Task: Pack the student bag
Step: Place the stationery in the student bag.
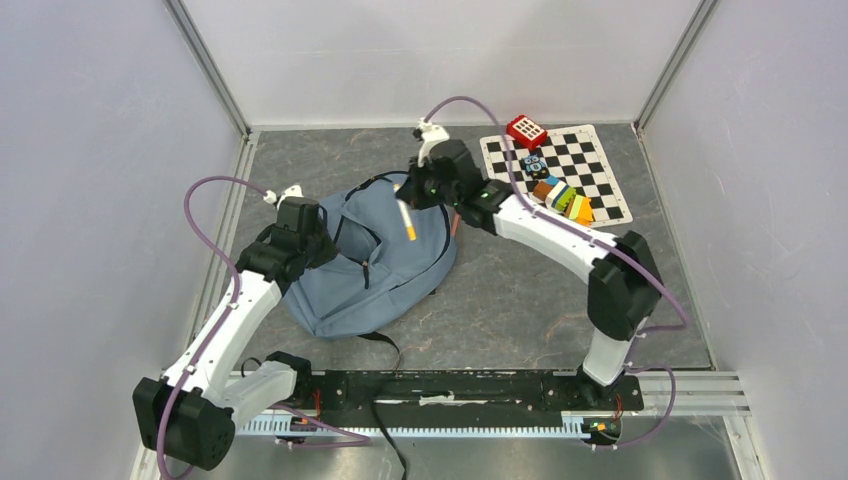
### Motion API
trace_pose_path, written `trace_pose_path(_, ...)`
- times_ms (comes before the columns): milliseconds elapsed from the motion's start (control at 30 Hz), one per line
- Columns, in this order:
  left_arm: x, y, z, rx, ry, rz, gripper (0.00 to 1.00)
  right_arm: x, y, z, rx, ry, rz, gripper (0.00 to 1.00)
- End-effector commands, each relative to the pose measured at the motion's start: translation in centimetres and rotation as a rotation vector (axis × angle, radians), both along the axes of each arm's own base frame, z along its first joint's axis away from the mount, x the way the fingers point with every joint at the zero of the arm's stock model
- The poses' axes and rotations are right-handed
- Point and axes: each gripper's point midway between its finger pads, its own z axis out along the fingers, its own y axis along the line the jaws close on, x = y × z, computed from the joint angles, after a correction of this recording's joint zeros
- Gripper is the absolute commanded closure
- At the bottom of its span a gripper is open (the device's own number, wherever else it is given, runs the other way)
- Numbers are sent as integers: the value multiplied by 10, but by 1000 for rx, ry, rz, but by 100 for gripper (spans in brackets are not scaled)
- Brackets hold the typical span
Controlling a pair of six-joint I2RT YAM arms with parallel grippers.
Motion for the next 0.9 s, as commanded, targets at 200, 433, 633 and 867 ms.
trace_pose_path(200,6,-3,19,-30,-56,0,98,-20,95,29,311,-10,107,100)
trace_pose_path(433,6,-4,20,-35,-55,1,98,-18,118,29,317,-74,99,100)
trace_pose_path(633,8,-4,23,-40,-63,1,98,-12,129,15,312,-87,99,100)
trace_pose_path(867,10,-3,26,-36,-71,9,98,-14,143,-26,238,-62,124,100)
